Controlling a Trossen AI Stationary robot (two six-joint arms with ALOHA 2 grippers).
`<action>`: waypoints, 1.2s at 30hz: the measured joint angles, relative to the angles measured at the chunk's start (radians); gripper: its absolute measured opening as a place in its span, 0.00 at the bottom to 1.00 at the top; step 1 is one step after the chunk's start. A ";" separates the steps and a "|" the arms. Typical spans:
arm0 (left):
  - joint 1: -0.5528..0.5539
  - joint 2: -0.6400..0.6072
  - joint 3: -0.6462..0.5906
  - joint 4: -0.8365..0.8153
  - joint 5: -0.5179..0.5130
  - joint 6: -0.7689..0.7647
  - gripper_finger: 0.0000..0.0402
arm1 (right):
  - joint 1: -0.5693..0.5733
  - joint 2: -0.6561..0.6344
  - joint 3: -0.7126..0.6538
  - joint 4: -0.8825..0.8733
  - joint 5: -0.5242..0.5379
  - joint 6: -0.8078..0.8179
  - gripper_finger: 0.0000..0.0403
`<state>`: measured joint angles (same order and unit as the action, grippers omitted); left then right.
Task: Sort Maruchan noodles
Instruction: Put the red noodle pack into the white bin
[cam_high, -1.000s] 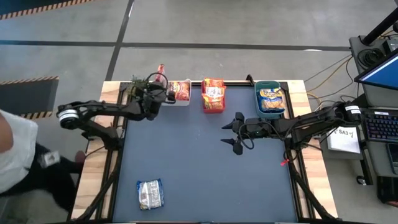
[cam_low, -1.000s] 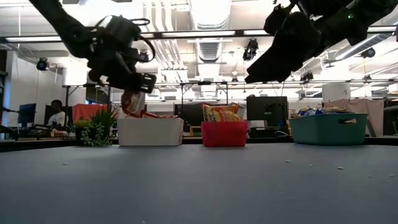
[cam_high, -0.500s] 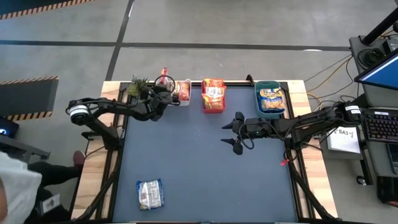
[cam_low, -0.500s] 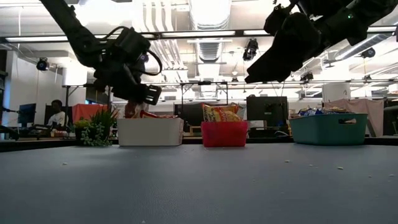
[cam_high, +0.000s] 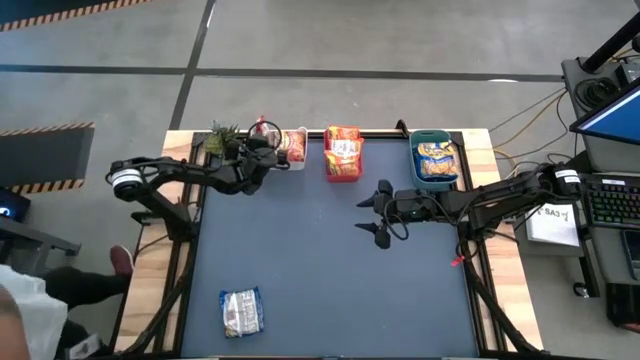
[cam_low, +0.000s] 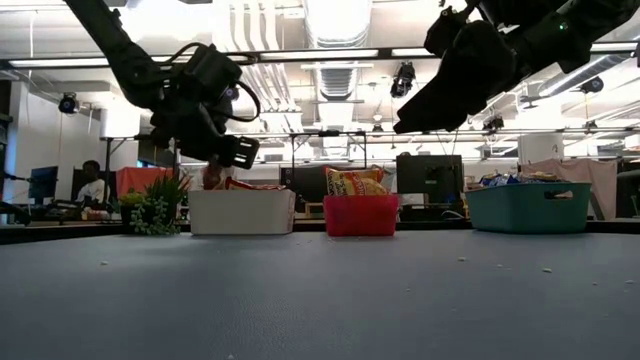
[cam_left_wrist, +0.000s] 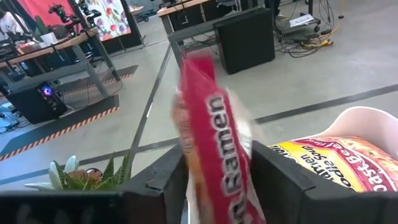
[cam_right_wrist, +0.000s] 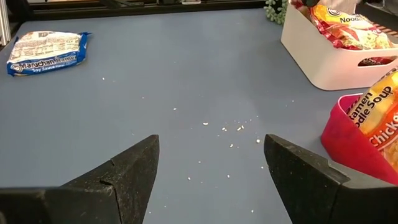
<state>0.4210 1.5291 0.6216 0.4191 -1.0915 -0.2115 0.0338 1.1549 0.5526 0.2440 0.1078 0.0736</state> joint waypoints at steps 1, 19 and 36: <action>-0.001 0.000 0.000 0.000 0.000 0.001 0.38 | 0.000 0.000 0.000 0.000 0.000 -0.003 0.69; -0.118 -0.218 0.000 -0.204 0.001 0.045 0.48 | 0.000 0.000 0.000 0.001 0.007 0.005 0.68; -0.092 -0.416 0.275 -0.903 0.376 -0.168 0.46 | -0.002 0.001 0.010 0.027 0.051 0.034 0.65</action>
<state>0.3289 1.1130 0.8966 -0.4839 -0.7154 -0.3795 0.0319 1.1557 0.5625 0.2708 0.1585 0.1073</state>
